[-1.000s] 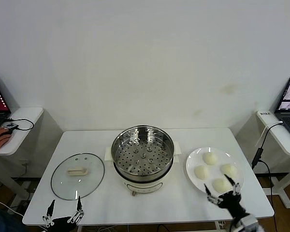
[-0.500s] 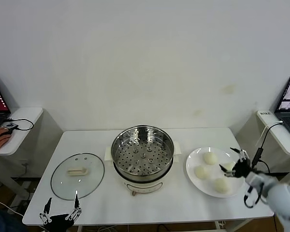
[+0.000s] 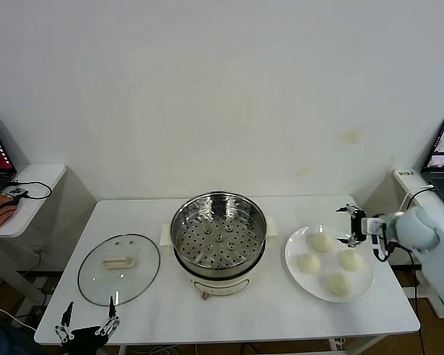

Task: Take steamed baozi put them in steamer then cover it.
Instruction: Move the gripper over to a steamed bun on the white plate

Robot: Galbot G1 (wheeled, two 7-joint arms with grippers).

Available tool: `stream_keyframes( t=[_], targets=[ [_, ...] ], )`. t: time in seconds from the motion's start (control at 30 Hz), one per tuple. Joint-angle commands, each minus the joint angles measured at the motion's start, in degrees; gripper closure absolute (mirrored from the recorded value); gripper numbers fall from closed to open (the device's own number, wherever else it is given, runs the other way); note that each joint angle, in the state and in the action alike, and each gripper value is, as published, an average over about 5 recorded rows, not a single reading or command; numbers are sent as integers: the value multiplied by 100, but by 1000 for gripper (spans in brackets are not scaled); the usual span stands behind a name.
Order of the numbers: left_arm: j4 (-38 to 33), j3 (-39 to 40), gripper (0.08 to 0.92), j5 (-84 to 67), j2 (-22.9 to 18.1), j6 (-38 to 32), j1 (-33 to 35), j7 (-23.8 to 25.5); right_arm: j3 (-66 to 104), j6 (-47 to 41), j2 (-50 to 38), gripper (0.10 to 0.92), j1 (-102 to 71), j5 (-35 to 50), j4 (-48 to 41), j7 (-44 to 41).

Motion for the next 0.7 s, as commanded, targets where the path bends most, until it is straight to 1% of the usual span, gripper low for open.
stream_keyframes(
  t=[0.03, 0.43, 0.7],
  targets=[
    [1, -20, 177, 16, 0, 29, -15, -8, -1837, 278, 292, 203, 1525, -184, -1199, -628],
    [45, -76, 177, 35, -1, 33, -65, 0, -1795, 230, 993, 203, 1220, -357, -1671, -380],
    [102, -118, 177, 34, 14, 23, -91, -5, -1712, 210, 1235, 203, 1058, -515, -1935, -271]
  ],
)
